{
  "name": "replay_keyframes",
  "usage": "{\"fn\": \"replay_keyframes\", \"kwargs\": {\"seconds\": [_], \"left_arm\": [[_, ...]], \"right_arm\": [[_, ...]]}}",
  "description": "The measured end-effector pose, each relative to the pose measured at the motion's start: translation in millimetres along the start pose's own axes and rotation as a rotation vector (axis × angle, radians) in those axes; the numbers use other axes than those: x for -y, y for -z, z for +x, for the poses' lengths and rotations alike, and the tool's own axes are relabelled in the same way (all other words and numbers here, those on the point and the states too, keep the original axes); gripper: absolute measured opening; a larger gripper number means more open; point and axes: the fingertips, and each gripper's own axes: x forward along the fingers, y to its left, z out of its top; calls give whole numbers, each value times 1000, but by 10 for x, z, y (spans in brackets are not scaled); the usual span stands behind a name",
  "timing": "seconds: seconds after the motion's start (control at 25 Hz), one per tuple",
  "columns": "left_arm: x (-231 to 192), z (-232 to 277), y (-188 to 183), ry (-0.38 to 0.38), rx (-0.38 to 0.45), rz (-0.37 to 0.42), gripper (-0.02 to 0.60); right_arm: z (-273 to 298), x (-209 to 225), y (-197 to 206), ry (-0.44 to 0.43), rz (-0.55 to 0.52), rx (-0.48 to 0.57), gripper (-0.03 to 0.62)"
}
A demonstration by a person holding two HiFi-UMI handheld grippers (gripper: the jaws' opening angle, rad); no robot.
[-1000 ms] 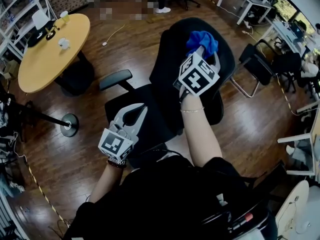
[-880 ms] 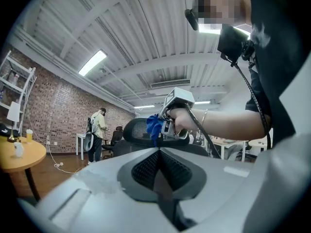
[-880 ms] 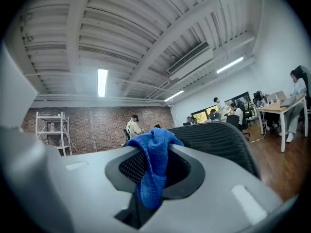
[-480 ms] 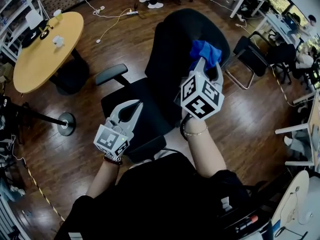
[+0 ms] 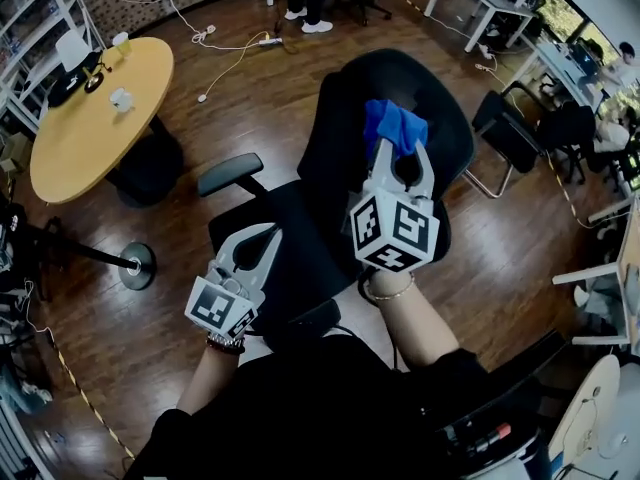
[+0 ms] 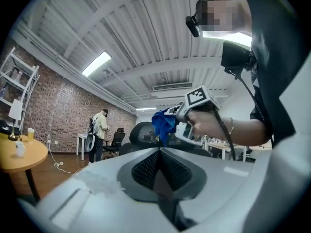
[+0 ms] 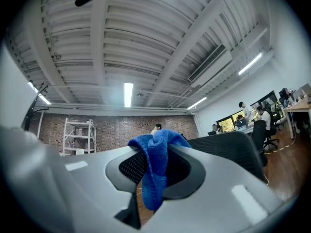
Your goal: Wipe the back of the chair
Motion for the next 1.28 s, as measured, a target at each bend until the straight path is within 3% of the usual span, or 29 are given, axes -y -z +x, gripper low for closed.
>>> {"fn": "replay_keyframes", "kwargs": {"seconds": [0.12,0.32,0.52,0.68,0.92,1.04,1.28], "left_arm": [[-170,-89,-24,53,21,-15,0],[-438,-383,-130,245,-1,25,0],[-732,-513,-118,231,13,-17,0],[-881,-522,-6,233,18,-51,0],[-1073,-718,102,396,-6,-103,0],[-996,-754,113,425,-20,-86,0],[-716,-754,58,393,-54,-22,0]], "right_arm": [[542,-243,175,5,-43,19,74],[1309,-376,562,185,-113,-14,74],[1467,-21,702,360,-125,-68,74],[1137,311,604,490,-96,-57,74],[-53,543,489,726,-64,-16,74],[-508,583,379,742,-97,-17,74],[-1069,660,256,703,-66,-6,74]]}}
